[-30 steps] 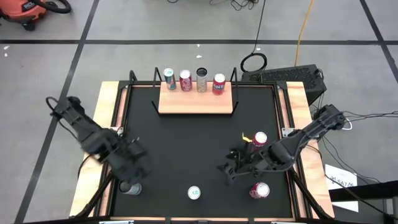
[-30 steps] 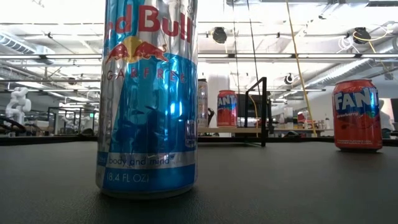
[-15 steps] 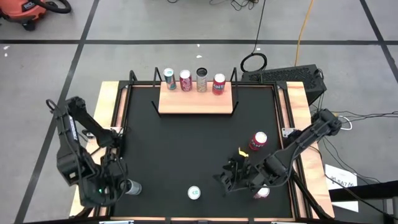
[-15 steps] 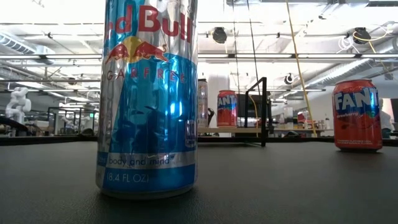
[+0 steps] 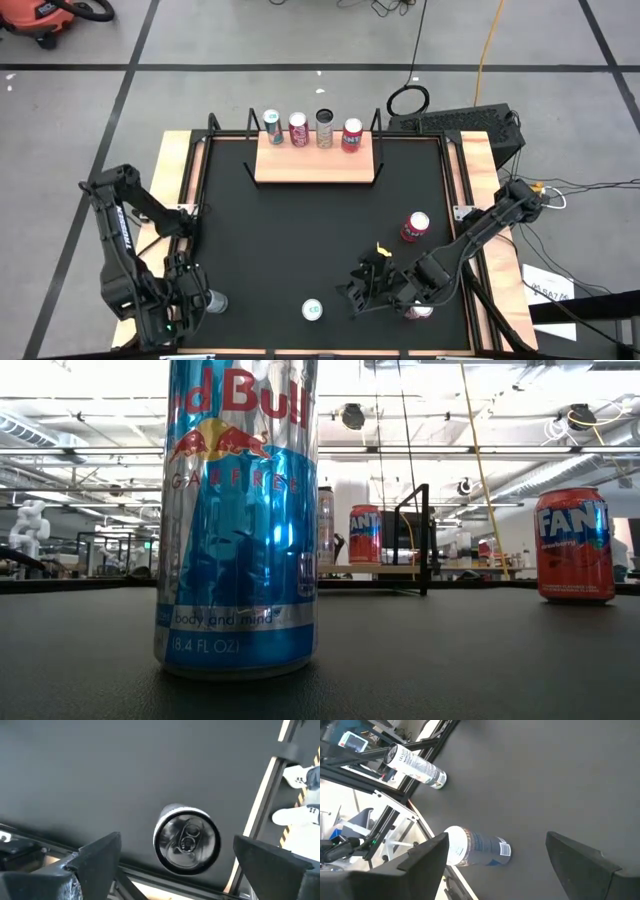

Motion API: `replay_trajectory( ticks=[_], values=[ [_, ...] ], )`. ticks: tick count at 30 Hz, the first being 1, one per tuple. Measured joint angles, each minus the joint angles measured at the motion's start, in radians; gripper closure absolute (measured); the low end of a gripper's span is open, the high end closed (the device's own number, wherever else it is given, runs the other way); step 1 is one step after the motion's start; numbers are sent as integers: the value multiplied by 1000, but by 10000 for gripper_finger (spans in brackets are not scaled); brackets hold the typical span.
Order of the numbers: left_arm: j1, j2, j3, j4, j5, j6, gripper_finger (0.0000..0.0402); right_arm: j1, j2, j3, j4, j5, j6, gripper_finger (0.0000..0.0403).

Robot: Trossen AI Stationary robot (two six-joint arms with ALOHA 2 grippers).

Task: Place canned beverage on shelf
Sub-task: Put the white yellow soda can aligned with the other white yellow soda can on the shelf

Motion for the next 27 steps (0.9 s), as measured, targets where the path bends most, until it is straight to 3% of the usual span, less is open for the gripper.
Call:
replay_trajectory(
  ticks=[7, 17, 27],
  values=[
    [-9, -23, -106, 156, 27, -2, 21, 0, 0, 0, 6, 0, 2, 84],
    [-9, -23, -208, 181, 61, -45, 28, -20, 0, 0, 4, -2, -5, 83],
    [13, -41, -219, 172, 76, -44, 145, -43, -10, 0, 3, -9, -55, 83]
  ],
)
